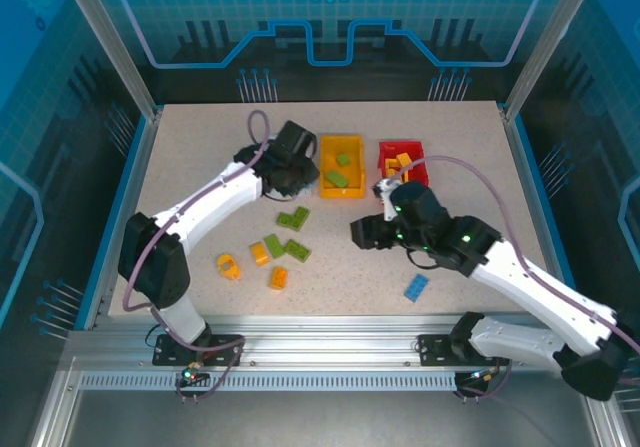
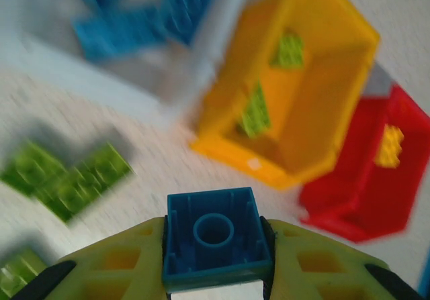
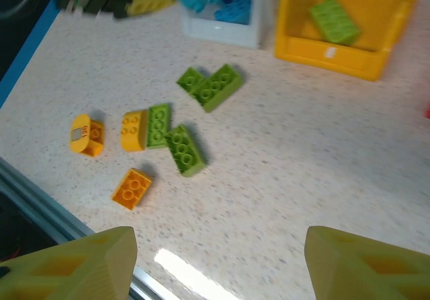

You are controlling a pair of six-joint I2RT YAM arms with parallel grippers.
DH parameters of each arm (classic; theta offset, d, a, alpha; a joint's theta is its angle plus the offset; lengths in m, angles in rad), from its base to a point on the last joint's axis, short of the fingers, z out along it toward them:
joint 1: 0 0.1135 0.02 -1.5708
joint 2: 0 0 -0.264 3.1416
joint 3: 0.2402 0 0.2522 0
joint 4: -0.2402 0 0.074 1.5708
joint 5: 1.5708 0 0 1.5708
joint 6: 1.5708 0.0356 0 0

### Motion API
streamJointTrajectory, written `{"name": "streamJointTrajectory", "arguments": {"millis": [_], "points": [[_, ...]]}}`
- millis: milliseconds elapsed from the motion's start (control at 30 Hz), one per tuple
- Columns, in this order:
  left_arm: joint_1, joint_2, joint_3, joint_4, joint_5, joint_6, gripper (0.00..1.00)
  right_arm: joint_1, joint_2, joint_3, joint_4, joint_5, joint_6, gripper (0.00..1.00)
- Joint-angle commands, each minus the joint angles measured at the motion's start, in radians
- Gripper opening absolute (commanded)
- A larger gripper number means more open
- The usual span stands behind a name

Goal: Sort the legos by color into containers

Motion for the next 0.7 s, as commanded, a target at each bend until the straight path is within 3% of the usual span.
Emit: {"name": "streamJointTrajectory", "arguments": {"millis": [0,133,367,667], "points": [[0.084,0.092,0.067,-0.026,-0.04,0.252,0.21,0.045,0.094,0.066,0.191,-0.02,0.009,0.67],[0.16,0.241,0.193,-0.002,-0.007,0.344,0.22,0.11,0.189,0.131,0.283,0.037,0.022,0.67],[0.194,0.419,0.369,-0.036,-0.023,0.41,0.31,0.137,0.242,0.149,0.285,0.051,0.049,0.67],[0.191,0.344,0.361,-0.045,0.014,0.396,0.57,0.137,0.223,0.111,0.234,0.04,0.036,0.67]]}}
